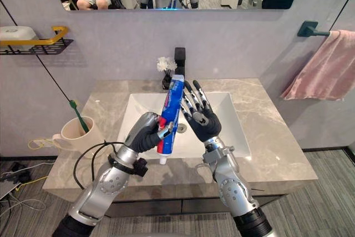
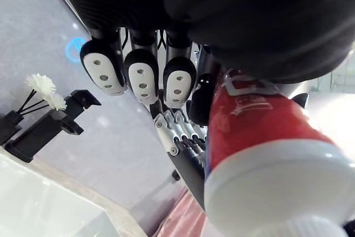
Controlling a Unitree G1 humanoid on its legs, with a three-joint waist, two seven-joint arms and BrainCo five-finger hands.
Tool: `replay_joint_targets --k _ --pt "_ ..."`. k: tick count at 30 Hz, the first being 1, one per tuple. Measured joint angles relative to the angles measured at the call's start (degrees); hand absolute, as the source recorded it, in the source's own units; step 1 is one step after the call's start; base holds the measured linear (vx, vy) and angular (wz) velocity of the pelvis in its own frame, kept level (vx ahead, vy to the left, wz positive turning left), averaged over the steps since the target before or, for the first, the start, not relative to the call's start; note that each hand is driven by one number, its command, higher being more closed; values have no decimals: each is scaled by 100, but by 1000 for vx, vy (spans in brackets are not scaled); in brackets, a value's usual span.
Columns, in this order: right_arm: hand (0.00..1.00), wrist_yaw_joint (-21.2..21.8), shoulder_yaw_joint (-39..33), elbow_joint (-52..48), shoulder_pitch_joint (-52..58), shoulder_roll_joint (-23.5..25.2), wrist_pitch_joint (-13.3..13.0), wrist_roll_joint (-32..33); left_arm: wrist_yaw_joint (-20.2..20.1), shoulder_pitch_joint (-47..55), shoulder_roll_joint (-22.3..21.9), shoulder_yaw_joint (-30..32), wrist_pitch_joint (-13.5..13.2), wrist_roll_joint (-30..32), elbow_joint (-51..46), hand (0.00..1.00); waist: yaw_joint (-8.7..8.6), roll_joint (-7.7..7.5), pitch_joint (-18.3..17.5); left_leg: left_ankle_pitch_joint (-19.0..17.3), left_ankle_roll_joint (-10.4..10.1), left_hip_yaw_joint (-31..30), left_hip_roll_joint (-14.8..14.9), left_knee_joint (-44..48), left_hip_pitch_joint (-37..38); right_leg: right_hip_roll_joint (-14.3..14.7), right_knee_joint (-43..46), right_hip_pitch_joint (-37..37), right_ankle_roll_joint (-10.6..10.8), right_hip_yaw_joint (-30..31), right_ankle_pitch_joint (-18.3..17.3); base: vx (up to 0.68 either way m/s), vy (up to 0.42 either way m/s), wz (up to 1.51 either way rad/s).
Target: Organize washtable
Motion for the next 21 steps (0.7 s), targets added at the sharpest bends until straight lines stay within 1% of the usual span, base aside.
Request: replay_joint_targets --k 5,10,16,21 --pt "0 75 -78 16 0 -58 68 0 -196 0 184 -33 -29 0 0 100 -1 -1 0 0 0 -2 0 0 1 0 -2 -1 0 -2 0 0 0 0" --pt "0 98 -115 210 0 -59 89 1 -229 -1 244 -111 -32 0 0 100 -1 -2 1 0 0 -3 -2 0 1 0 -5 0 0 -4 0 0 0 0" --pt "0 99 -56 341 -1 -59 245 2 -301 -4 273 -263 -34 -1 0 100 -1 -6 4 0 0 -12 -2 -2 -1 0 -22 0 0 -12 0 0 0 0" --pt "0 101 274 406 -3 -159 308 -4 -347 -19 283 -412 -33 -1 0 100 0 -8 4 0 0 -19 -3 -2 -3 0 -22 1 0 -18 0 0 0 0"
